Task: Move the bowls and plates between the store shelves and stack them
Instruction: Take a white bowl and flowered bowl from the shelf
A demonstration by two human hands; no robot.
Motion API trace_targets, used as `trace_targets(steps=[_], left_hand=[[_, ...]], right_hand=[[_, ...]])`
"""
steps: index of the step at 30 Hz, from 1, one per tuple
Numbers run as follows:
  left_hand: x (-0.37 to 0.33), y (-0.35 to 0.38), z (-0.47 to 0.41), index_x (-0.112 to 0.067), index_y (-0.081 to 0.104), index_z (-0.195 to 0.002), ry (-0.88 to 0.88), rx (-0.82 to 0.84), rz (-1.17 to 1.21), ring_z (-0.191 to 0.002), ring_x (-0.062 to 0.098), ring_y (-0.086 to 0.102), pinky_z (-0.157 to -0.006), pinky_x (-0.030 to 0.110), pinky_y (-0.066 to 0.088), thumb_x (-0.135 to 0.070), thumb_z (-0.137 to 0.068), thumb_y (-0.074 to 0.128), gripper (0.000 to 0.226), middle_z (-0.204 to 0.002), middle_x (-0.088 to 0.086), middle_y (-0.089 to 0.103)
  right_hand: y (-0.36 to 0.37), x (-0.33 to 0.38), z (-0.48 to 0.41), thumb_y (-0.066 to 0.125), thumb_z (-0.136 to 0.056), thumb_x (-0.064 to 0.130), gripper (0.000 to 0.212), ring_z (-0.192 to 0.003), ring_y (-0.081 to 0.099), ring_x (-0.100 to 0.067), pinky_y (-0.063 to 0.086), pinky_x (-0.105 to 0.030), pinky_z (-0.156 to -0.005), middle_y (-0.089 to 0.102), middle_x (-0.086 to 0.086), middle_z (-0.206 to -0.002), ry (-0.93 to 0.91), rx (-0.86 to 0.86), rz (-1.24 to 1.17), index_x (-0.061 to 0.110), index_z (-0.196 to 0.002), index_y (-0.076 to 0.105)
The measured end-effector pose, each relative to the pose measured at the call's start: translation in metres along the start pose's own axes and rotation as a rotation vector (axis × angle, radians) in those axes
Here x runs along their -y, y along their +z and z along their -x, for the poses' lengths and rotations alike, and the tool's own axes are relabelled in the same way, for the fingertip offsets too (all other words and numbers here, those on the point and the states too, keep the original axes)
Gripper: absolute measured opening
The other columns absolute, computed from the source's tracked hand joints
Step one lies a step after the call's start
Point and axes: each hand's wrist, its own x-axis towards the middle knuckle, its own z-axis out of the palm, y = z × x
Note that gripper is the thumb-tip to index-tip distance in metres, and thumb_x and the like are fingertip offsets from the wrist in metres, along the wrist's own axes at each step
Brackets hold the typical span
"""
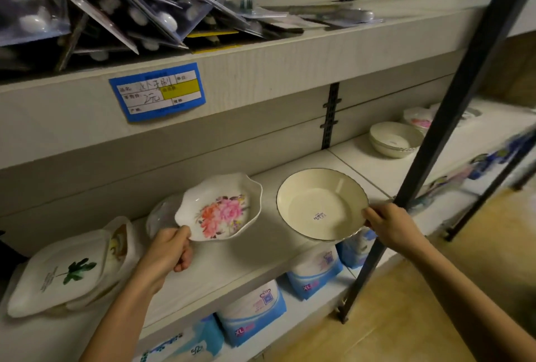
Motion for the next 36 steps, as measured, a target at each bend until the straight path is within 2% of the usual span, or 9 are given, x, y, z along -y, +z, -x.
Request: trace_targets(steps=[4, 8, 11, 14, 17, 19, 21, 30, 36], left_hand=[[-0.005, 0.029, 0.012, -0.014, 0.033, -0.056, 0.041, 0.112, -0.003, -0.032, 0.01, 0.03, -0.036, 0.017, 0.022, -0.006, -0.094, 0.035, 0.038, -0.034, -0.003, 0.034], [-0.017, 0.058, 0.022, -0.014, 0.034, -0.056, 0.082, 0.176, -0.038, -0.035, 0.012, 0.031, -0.041, 0.022, 0.023, -0.007, -0.094, 0.036, 0.038, -0.034, -0.004, 0.036], [-0.03, 0.079, 0.032, -0.014, 0.036, -0.057, 0.118, 0.206, -0.089, -0.038, 0.013, 0.033, -0.045, 0.025, 0.024, -0.009, -0.094, 0.036, 0.037, -0.034, -0.006, 0.037], [-0.043, 0.1, 0.042, -0.013, 0.035, -0.058, 0.156, 0.235, -0.136, -0.04, 0.013, 0.033, -0.041, 0.023, 0.026, -0.008, -0.094, 0.036, 0.036, -0.036, -0.005, 0.036], [-0.057, 0.128, 0.053, -0.012, 0.035, -0.057, 0.164, 0.275, -0.151, -0.038, 0.012, 0.032, -0.035, 0.017, 0.028, -0.007, -0.094, 0.036, 0.037, -0.036, -0.004, 0.035], [-0.067, 0.151, 0.061, -0.011, 0.038, -0.058, 0.164, 0.312, -0.168, -0.038, 0.012, 0.033, -0.038, 0.02, 0.029, -0.008, -0.094, 0.036, 0.037, -0.036, -0.005, 0.037], [-0.077, 0.176, 0.069, -0.011, 0.041, -0.058, 0.17, 0.342, -0.181, -0.038, 0.013, 0.033, -0.042, 0.023, 0.028, -0.008, -0.094, 0.036, 0.037, -0.036, -0.004, 0.038], [-0.108, 0.31, 0.091, -0.012, 0.037, -0.056, 0.16, 0.382, -0.157, -0.032, 0.009, 0.03, -0.036, 0.018, 0.026, -0.006, -0.094, 0.034, 0.039, -0.031, -0.005, 0.036], [-0.128, 0.379, 0.1, -0.013, 0.038, -0.054, 0.16, 0.375, -0.159, -0.035, 0.009, 0.03, -0.035, 0.017, 0.026, -0.008, -0.094, 0.035, 0.041, -0.034, -0.006, 0.035]], right_hand=[[-0.015, -0.021, 0.024, 0.044, -0.096, 0.02, 0.031, -0.061, 0.055, -0.015, 0.045, -0.025, -0.059, 0.055, 0.002, -0.064, 0.036, -0.021, -0.026, 0.013, -0.069, 0.058], [-0.035, -0.049, 0.038, 0.043, -0.096, 0.02, 0.033, -0.07, 0.061, -0.025, 0.051, -0.039, -0.069, 0.064, -0.008, -0.072, 0.085, -0.083, 0.002, 0.005, -0.077, 0.065], [-0.053, -0.069, 0.048, 0.043, -0.096, 0.018, 0.036, -0.057, 0.051, -0.009, 0.037, -0.022, -0.053, 0.053, 0.006, -0.061, 0.086, -0.102, -0.028, 0.02, -0.061, 0.053], [-0.071, -0.091, 0.053, 0.044, -0.096, 0.018, 0.036, -0.057, 0.052, -0.009, 0.036, -0.02, -0.053, 0.054, 0.006, -0.061, 0.109, -0.129, -0.067, 0.021, -0.062, 0.054], [-0.09, -0.121, 0.055, 0.045, -0.096, 0.019, 0.033, -0.064, 0.059, -0.02, 0.048, -0.032, -0.06, 0.062, -0.002, -0.067, 0.153, -0.15, -0.06, 0.011, -0.07, 0.064], [-0.107, -0.142, 0.053, 0.046, -0.094, 0.019, 0.033, -0.073, 0.063, -0.031, 0.052, -0.048, -0.073, 0.068, -0.013, -0.076, 0.177, -0.172, -0.044, -0.001, -0.081, 0.067], [-0.126, -0.164, 0.052, 0.046, -0.093, 0.02, 0.034, -0.075, 0.063, -0.035, 0.051, -0.053, -0.077, 0.068, -0.019, -0.078, 0.193, -0.191, -0.017, -0.006, -0.083, 0.066], [-0.206, -0.257, 0.041, 0.043, -0.096, 0.02, 0.036, -0.057, 0.051, -0.011, 0.037, -0.024, -0.053, 0.058, 0.003, -0.063, 0.183, -0.172, -0.025, 0.018, -0.063, 0.056], [-0.246, -0.312, 0.026, 0.044, -0.095, 0.02, 0.037, -0.057, 0.051, -0.014, 0.039, -0.031, -0.055, 0.057, 0.004, -0.061, 0.206, -0.181, 0.004, 0.018, -0.06, 0.056]])
